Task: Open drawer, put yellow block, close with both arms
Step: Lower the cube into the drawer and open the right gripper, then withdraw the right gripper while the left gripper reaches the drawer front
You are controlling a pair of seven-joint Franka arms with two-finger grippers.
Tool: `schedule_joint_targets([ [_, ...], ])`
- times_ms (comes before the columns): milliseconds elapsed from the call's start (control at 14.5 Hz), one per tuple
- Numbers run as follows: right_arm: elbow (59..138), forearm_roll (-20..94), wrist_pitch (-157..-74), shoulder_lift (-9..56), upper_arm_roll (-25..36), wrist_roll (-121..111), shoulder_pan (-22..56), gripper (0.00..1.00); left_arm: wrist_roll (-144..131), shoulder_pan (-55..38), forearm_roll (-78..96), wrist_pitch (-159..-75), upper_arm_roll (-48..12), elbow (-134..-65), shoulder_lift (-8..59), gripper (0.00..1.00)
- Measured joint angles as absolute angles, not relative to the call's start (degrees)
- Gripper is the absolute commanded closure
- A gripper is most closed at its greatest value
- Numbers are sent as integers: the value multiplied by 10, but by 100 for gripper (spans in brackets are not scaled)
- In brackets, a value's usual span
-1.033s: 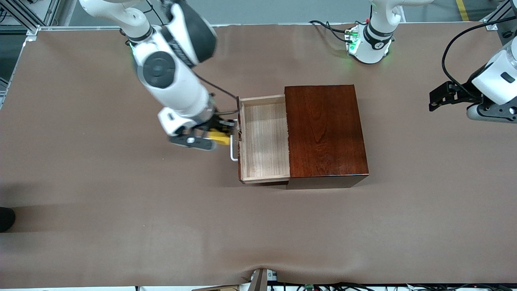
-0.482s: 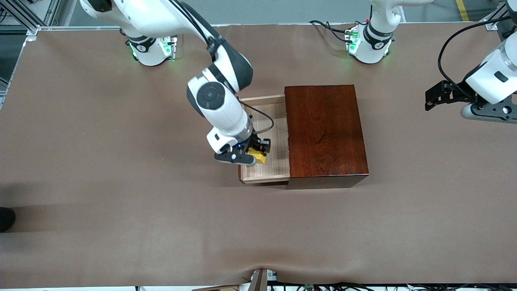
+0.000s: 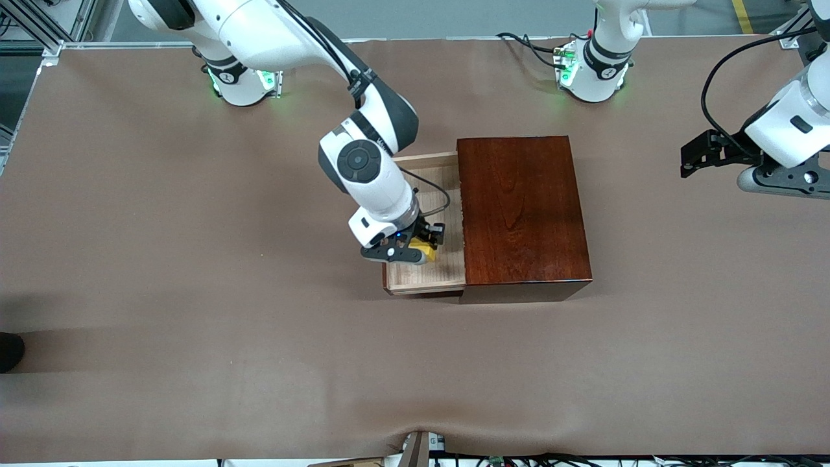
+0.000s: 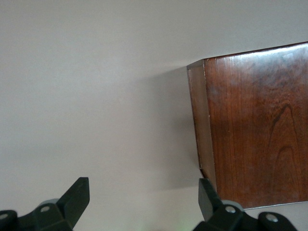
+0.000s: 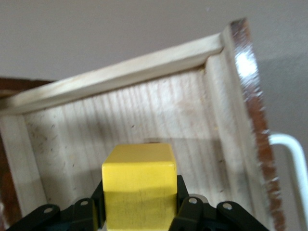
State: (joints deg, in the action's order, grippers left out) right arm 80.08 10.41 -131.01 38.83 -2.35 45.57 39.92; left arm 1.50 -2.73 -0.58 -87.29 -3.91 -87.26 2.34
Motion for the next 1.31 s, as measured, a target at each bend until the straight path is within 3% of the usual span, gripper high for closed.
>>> schedule_joint_targets([
  [69, 801, 104, -1310, 388, -24, 457, 404, 45, 14, -27, -6, -873, -39, -873, 23, 0],
  [138, 801, 104, -1310, 389, -24, 459, 407, 18, 9, -28, -6, -873, -39, -873, 23, 0],
  [207, 801, 104, -1310, 389, -23, 461, 408, 0, 0, -28, -6, -873, -39, -873, 24, 0],
  [620, 785, 104, -1291, 386, -10, 461, 401, 0, -44, -29, 15, -873, -42, -873, 26, 0],
  [895, 739, 105, -1131, 335, -4, 459, 352, 0, -129, -30, 42, -875, -63, -874, 35, 0],
  [1308, 725, 14, -883, 196, 2, 347, 235, 0, -384, -74, 42, -916, -171, -874, 102, 0],
])
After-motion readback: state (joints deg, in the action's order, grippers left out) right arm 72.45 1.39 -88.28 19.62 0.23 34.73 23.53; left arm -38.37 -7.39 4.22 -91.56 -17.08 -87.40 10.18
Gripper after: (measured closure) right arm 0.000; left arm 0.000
